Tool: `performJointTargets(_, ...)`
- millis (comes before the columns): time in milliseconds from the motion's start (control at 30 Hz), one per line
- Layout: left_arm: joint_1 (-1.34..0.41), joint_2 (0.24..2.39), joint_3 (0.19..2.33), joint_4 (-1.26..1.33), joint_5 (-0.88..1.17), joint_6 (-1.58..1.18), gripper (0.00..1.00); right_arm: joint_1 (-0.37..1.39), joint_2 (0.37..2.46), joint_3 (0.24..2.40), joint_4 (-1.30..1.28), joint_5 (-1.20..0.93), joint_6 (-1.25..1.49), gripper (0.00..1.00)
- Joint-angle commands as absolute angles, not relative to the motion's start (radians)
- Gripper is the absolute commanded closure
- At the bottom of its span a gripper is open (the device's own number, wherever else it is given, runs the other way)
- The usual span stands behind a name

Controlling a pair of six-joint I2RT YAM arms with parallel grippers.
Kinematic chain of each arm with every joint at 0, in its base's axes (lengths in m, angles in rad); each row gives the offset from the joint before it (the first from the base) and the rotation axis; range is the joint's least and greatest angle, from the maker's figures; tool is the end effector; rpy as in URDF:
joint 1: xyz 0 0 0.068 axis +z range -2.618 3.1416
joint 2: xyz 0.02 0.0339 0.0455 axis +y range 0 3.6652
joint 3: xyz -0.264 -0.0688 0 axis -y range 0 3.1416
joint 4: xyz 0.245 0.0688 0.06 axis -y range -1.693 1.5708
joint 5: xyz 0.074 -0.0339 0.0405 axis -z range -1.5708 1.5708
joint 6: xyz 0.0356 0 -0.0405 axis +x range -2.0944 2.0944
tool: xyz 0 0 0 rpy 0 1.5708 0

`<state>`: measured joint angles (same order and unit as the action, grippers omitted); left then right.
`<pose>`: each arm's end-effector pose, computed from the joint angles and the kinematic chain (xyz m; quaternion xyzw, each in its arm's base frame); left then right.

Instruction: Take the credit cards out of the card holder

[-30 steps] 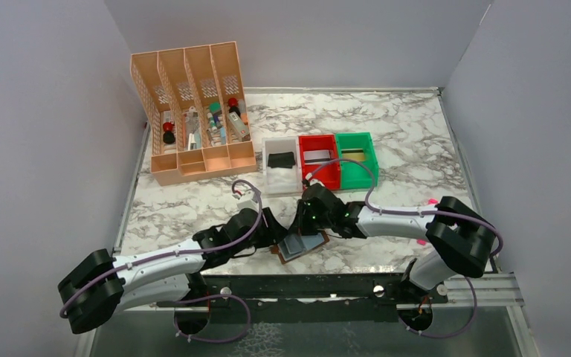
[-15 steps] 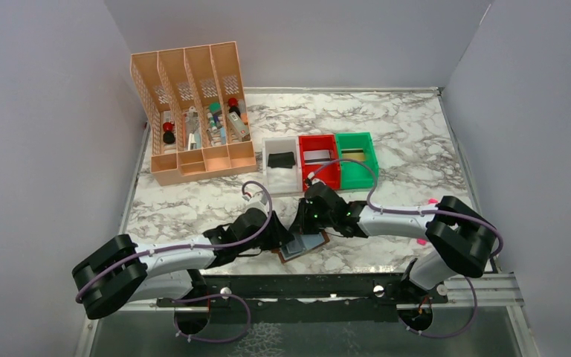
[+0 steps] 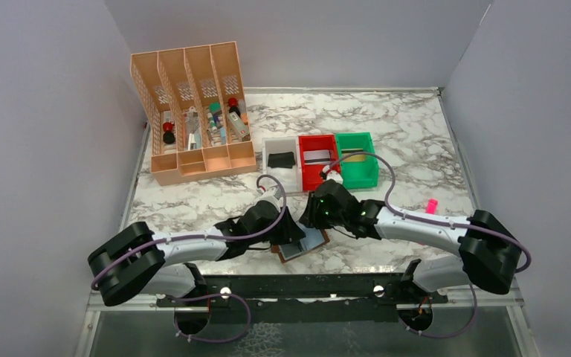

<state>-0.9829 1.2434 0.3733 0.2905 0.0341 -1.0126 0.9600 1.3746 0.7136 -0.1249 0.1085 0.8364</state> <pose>0.1269 -0.1926 0.1549 -0.0050 0.8796 -0.4077 0.2452 0.1615 0.2240 0.1920 -0.0363 0.9221 0.2675 0.2771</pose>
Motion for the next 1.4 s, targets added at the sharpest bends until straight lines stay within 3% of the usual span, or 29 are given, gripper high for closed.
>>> performJointTargets(0,-0.979,1.321,0.452,0.363,0.103,-0.953,0.65,0.956,1.288,0.722,-0.236,0.263,0.815,0.58)
performJointTargets(167,-0.979,1.448,0.543,0.371,0.167,-0.936,0.65,0.954,1.232,0.689,-0.267,0.318,0.835,0.56)
performJointTargets(733,-0.987,1.532,0.613,0.361,0.348,-0.864,0.55,0.937,1.192,0.689,-0.414,0.414,0.928,0.54)
performJointTargets(900,-0.986,1.454,0.565,0.315,0.266,-0.868,0.55,0.934,1.156,0.644,-0.348,0.307,0.924,0.56)
performJointTargets(1100,-0.983,1.358,0.589,0.111,0.089,-0.821,0.55,0.933,1.207,0.573,-0.229,0.092,0.923,0.64)
performJointTargets(1367,-0.980,1.346,0.581,0.091,0.034,-0.831,0.55,0.933,1.307,0.528,-0.246,0.147,0.949,0.69)
